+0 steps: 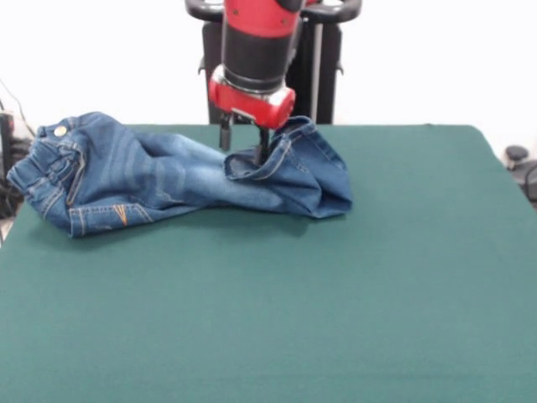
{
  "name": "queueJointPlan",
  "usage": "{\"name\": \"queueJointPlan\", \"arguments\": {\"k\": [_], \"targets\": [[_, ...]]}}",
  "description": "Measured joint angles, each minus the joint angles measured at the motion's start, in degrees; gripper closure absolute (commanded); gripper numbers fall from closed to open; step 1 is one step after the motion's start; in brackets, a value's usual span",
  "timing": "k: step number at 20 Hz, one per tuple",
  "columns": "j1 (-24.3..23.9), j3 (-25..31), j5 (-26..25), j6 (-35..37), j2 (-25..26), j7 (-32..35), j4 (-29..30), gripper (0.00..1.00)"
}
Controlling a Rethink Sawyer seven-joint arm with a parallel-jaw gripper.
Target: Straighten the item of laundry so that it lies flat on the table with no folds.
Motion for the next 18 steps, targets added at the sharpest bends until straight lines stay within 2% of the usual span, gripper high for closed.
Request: {"name": "queueJointPlan", "arguments": {"k": [9,18], "targets": [[1.23,0.00,1.65,-0.50,5.16,0.00,-0.26,0.00],[1.36,0.00,3.75,0.16,4.06,0.00,-0.24,0.00]]}}
